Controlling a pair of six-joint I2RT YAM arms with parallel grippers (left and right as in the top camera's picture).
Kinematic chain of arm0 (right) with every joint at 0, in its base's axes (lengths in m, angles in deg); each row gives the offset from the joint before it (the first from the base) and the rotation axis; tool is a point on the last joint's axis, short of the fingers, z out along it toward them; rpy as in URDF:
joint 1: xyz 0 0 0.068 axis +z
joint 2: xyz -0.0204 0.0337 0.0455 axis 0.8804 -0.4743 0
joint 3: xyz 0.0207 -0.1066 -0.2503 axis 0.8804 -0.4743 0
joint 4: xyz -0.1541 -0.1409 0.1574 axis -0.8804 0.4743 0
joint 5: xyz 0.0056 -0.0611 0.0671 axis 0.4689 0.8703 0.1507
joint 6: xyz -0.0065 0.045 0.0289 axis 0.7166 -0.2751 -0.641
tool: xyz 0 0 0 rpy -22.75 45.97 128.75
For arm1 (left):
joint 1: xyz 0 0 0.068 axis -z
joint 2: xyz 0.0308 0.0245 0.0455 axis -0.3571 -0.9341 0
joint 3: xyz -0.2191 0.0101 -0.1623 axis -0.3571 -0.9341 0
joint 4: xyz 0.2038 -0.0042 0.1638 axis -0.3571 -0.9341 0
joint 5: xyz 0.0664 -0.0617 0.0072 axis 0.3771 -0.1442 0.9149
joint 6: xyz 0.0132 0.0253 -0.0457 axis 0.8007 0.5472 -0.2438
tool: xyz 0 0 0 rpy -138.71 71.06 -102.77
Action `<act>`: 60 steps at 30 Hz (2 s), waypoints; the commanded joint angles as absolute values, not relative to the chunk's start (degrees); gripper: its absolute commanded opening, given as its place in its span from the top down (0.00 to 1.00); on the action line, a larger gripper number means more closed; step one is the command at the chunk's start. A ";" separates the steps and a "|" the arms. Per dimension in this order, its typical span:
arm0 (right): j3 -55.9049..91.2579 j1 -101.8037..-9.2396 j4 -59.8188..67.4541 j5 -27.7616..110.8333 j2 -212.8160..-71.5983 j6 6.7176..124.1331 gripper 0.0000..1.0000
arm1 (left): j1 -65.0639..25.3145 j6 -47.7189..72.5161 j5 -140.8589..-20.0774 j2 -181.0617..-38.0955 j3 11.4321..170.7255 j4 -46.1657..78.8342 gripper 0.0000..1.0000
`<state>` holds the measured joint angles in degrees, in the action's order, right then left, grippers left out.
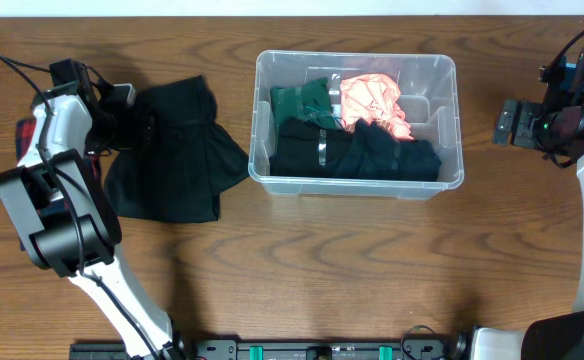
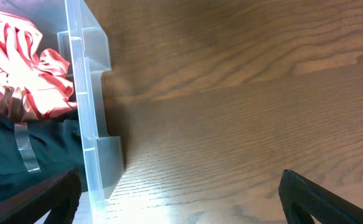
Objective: Pack container
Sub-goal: 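Close the left gripper on the black bag's drawstring top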
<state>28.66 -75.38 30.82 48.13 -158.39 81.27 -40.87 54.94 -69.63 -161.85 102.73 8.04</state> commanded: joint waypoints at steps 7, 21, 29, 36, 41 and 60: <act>28.81 -75.71 30.87 48.26 -158.46 80.64 0.01 | -40.63 56.10 -67.22 -169.78 101.31 7.08 0.02; 28.81 -75.71 30.87 48.26 -158.48 80.64 0.01 | -40.63 60.43 -67.18 -169.96 101.33 -1.49 0.47; 28.81 -75.71 30.87 48.26 -158.48 80.64 0.01 | -40.63 60.34 -67.18 -169.87 101.88 -3.57 0.85; 28.81 -75.71 30.87 48.26 -158.46 80.64 0.01 | -40.63 55.53 -67.20 -166.59 104.02 -4.09 0.94; 28.81 -75.71 30.87 48.26 -158.46 80.64 0.01 | -40.61 54.05 -67.24 -160.95 106.33 -4.09 0.94; 28.81 -75.71 30.87 48.26 -158.46 80.64 0.01 | -39.45 54.11 -73.43 -142.03 110.31 -3.24 0.94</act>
<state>28.66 -75.38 30.82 48.13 -158.39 81.27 -40.08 54.46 -70.68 -145.02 107.21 -3.26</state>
